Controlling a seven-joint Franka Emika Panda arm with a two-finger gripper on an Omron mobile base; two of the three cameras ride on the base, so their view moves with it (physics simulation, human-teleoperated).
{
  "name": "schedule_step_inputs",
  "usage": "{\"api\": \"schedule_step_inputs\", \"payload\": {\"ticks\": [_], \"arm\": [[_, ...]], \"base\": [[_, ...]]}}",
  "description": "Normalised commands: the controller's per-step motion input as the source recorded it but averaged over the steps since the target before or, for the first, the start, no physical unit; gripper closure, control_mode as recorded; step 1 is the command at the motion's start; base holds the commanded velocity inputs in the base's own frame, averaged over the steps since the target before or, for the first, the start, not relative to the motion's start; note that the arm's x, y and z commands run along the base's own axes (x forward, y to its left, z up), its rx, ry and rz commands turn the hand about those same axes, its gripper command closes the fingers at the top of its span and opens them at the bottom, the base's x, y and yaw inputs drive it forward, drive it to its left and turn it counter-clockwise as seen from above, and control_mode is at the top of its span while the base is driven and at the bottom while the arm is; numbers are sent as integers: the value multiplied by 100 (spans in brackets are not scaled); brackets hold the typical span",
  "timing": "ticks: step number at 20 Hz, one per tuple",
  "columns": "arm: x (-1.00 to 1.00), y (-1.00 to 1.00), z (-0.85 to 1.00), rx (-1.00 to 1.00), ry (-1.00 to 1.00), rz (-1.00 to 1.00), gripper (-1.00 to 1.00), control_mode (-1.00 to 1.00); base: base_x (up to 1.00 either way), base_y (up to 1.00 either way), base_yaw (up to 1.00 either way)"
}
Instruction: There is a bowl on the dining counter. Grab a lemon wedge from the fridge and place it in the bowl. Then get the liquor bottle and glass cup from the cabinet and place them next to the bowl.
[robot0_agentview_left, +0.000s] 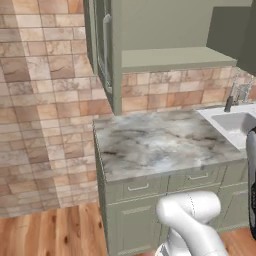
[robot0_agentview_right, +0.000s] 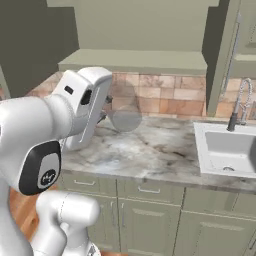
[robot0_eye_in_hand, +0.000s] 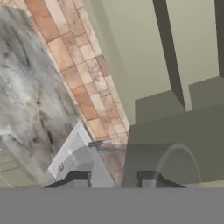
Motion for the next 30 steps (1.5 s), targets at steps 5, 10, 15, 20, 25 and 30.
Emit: {"api": "schedule_step_inputs", "payload": {"ticks": [5,10,15,20,25,30], "arm": [[0,0,0,0,0,0,100,100],[0,0,0,0,0,0,100,100],[0,0,0,0,0,0,100,100],[0,0,0,0,0,0,100,100],[0,0,0,0,0,0,100,100],[0,0,0,0,0,0,100,100]], "base": [[-41,89,-35],[-4,100,-42],[-43,64,-53],[-95,23,-69],[-98,25,-70],[-100,27,-68]]}}
